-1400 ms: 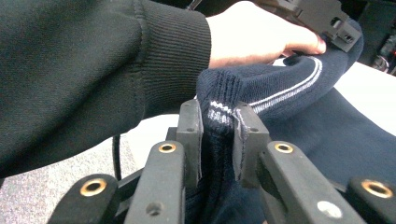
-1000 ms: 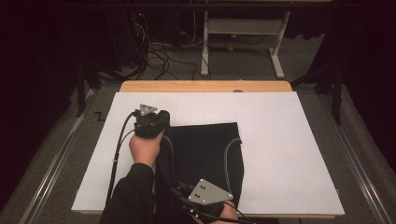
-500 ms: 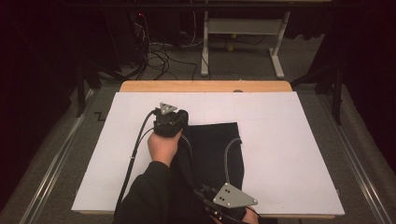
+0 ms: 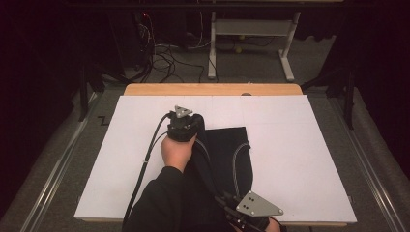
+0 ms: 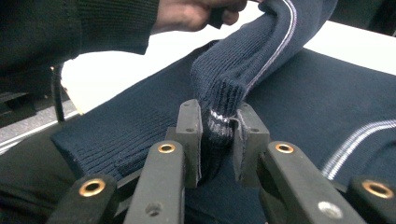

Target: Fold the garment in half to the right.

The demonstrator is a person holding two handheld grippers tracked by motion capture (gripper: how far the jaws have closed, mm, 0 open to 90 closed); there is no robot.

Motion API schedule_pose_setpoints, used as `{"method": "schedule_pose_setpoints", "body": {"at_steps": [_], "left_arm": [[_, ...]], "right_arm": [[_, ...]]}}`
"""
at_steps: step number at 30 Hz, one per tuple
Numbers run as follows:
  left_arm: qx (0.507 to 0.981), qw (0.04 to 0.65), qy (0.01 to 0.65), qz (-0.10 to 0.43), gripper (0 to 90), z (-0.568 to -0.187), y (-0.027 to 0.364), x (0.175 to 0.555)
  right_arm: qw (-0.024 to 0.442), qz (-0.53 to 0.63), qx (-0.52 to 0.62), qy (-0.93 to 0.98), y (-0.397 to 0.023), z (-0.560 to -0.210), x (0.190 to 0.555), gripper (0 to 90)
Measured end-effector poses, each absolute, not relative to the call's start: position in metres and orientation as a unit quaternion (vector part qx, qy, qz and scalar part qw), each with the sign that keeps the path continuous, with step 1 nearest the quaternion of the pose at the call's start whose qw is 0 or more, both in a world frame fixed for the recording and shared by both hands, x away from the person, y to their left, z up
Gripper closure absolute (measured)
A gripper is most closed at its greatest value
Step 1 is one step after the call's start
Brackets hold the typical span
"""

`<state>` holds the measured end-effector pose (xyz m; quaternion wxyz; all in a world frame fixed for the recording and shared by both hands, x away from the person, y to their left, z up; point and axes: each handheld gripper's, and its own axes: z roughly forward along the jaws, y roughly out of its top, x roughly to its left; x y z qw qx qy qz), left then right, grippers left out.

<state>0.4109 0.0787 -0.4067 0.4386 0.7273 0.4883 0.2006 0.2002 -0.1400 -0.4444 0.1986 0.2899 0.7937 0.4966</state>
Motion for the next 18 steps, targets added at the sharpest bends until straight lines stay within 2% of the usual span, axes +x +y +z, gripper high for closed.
{"method": "schedule_pose_setpoints", "body": {"at_steps": [10, 18], "left_arm": [[0.738, 0.441, 0.473, 0.195, 72.9, -0.407, 0.055, 0.414], [0.761, 0.42, 0.454, 0.197, 73.1, -0.409, 0.03, 0.416]], "right_arm": [[0.203, 0.49, 0.308, 0.79, -0.161, -0.446, 0.197, 75.9], [0.208, 0.47, 0.317, 0.797, -0.175, -0.45, 0.193, 75.8]]}}
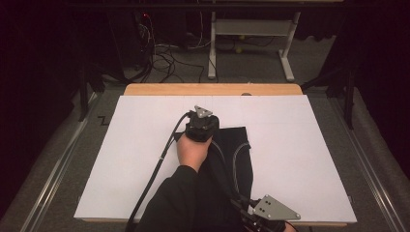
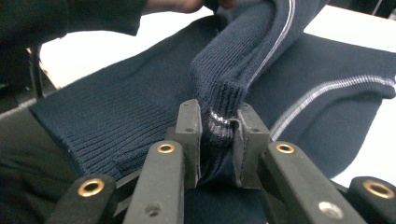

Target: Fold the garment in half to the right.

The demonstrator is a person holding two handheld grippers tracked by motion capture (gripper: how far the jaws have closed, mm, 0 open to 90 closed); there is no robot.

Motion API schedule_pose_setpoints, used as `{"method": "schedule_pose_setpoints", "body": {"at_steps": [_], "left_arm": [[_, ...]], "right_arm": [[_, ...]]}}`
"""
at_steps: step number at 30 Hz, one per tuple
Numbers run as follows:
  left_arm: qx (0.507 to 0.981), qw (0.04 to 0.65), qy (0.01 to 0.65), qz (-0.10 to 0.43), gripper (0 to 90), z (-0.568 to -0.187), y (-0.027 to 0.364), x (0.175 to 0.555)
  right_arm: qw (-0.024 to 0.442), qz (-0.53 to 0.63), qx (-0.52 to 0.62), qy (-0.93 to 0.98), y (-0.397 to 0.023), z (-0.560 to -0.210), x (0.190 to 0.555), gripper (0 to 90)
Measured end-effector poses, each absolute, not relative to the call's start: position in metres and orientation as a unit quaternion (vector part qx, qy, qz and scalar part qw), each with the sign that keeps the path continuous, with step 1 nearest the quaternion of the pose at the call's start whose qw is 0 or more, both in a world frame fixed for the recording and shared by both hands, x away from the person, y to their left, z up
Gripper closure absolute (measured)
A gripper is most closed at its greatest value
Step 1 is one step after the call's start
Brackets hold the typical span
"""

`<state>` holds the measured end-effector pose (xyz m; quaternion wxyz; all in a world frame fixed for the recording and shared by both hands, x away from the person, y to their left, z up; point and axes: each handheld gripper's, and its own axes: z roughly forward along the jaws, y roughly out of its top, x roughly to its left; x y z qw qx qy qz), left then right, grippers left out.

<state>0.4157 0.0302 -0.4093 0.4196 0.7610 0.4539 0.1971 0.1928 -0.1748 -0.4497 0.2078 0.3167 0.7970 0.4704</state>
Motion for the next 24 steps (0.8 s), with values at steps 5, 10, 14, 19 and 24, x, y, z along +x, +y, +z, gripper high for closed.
{"method": "schedule_pose_setpoints", "body": {"at_steps": [5, 10, 14, 19, 24], "left_arm": [[0.766, 0.41, 0.457, 0.189, 72.9, -0.415, 0.018, 0.419], [0.767, 0.402, 0.467, 0.179, 70.8, -0.422, 0.009, 0.423], [0.766, 0.401, 0.472, 0.172, 68.1, -0.427, 0.001, 0.426], [0.765, 0.405, 0.473, 0.167, 65.3, -0.431, -0.006, 0.427], [0.769, 0.411, 0.464, 0.158, 61.0, -0.433, -0.011, 0.428]], "right_arm": [[0.202, 0.465, 0.327, 0.797, -0.182, -0.454, 0.192, 75.3], [0.196, 0.456, 0.339, 0.799, -0.189, -0.46, 0.191, 74.0], [0.195, 0.454, 0.344, 0.799, -0.194, -0.461, 0.189, 72.3], [0.192, 0.454, 0.35, 0.797, -0.2, -0.461, 0.188, 70.1], [0.197, 0.459, 0.353, 0.791, -0.206, -0.459, 0.186, 67.2]]}}
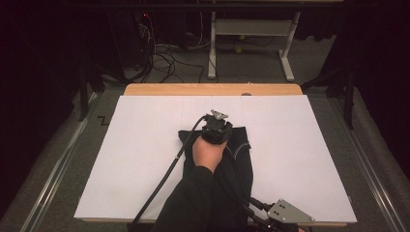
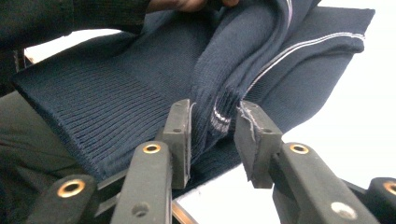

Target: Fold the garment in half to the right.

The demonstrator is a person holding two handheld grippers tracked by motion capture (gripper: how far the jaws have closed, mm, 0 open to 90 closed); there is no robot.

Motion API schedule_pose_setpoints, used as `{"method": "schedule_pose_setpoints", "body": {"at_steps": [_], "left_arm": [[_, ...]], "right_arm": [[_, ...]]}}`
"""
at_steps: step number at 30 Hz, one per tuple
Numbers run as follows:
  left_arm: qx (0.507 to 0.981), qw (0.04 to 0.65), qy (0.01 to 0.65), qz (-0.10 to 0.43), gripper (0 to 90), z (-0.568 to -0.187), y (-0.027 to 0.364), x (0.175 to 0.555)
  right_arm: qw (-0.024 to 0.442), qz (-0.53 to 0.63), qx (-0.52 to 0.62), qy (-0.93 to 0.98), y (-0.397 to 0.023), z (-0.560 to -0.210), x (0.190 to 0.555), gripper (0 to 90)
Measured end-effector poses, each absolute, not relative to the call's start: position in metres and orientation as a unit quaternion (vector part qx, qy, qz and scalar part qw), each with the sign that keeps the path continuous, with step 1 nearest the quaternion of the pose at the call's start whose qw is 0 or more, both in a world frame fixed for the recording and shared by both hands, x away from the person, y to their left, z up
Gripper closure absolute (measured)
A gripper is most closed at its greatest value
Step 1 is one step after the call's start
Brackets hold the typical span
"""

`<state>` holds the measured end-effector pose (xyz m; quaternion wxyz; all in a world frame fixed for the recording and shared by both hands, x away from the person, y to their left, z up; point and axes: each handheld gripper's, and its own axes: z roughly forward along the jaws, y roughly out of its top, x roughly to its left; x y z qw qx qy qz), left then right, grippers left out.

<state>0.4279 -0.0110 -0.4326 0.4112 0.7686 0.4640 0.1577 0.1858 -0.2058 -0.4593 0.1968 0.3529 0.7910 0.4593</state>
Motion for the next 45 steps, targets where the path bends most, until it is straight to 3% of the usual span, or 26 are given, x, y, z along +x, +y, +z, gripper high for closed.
{"method": "schedule_pose_setpoints", "body": {"at_steps": [11, 23, 32, 40, 45], "left_arm": [[0.762, 0.434, 0.452, 0.162, 43.1, -0.421, -0.01, 0.42], [0.767, 0.455, 0.421, 0.166, 37.1, -0.411, 0.015, 0.401], [0.759, 0.469, 0.418, 0.168, 27.1, -0.41, 0.063, 0.373], [0.748, 0.482, 0.427, 0.158, 12.0, -0.429, 0.115, 0.356], [0.757, 0.471, 0.422, 0.164, 10.9, -0.446, 0.143, 0.346]], "right_arm": [[0.208, 0.48, 0.361, 0.772, -0.216, -0.451, 0.184, 61.8], [0.211, 0.494, 0.357, 0.765, -0.216, -0.445, 0.181, 59.2], [0.214, 0.496, 0.351, 0.765, -0.214, -0.444, 0.18, 59.9], [0.217, 0.49, 0.348, 0.769, -0.212, -0.445, 0.182, 63.1], [0.215, 0.488, 0.35, 0.77, -0.212, -0.447, 0.183, 64.9]]}}
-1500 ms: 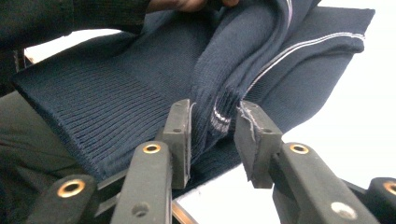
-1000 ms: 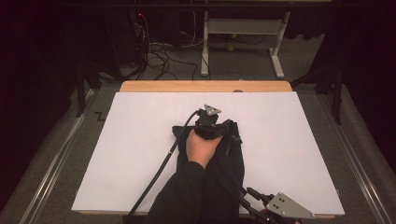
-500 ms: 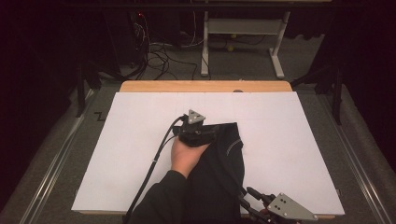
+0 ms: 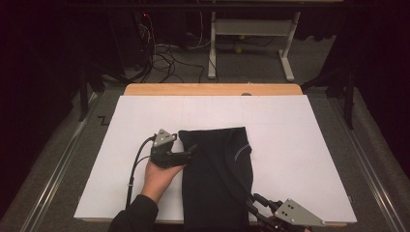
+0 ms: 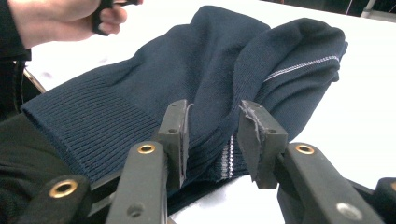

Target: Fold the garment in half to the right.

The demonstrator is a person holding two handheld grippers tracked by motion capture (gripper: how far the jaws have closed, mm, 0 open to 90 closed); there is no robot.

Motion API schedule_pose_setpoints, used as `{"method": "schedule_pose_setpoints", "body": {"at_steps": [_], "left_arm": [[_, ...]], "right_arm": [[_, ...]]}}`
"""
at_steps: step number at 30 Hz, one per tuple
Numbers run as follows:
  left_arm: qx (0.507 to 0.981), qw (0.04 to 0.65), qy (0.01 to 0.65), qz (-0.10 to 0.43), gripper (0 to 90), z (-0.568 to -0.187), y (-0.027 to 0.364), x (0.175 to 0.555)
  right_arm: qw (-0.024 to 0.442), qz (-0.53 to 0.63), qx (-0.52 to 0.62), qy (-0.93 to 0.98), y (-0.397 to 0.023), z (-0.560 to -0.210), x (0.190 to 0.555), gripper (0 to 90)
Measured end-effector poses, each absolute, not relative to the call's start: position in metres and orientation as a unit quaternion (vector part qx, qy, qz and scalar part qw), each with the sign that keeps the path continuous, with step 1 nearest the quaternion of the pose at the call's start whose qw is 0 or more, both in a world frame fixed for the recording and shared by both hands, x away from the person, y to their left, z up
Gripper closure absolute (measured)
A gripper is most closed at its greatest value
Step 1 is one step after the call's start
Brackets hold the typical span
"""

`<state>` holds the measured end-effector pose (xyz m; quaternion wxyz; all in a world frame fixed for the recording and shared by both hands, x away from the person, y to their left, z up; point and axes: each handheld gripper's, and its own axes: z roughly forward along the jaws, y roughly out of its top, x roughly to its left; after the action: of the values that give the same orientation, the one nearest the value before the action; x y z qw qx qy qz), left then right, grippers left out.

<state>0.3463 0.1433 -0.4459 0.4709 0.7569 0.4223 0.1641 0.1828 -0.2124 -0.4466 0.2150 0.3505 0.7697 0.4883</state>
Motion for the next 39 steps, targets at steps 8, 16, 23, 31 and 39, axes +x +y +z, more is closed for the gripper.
{"method": "schedule_pose_setpoints", "body": {"at_steps": [8, 16, 23, 31, 39], "left_arm": [[0.744, 0.483, 0.435, 0.156, 7.4, -0.46, 0.188, 0.332], [0.752, 0.472, 0.426, 0.175, 0.0, -0.467, 0.217, 0.301], [0.726, 0.494, 0.444, 0.177, 0.0, -0.469, 0.236, 0.297], [0.73, 0.498, 0.433, 0.177, 0.0, -0.469, 0.233, 0.296], [0.729, 0.494, 0.437, 0.183, 0.0, -0.471, 0.237, 0.295]], "right_arm": [[0.215, 0.485, 0.355, 0.77, -0.214, -0.449, 0.186, 65.9], [0.207, 0.488, 0.355, 0.77, -0.213, -0.447, 0.192, 71.5], [0.204, 0.49, 0.352, 0.771, -0.2, -0.432, 0.214, 85.0], [0.212, 0.438, 0.348, 0.802, -0.161, -0.422, 0.272, 90.0], [0.219, 0.379, 0.342, 0.832, -0.118, -0.42, 0.318, 90.0]]}}
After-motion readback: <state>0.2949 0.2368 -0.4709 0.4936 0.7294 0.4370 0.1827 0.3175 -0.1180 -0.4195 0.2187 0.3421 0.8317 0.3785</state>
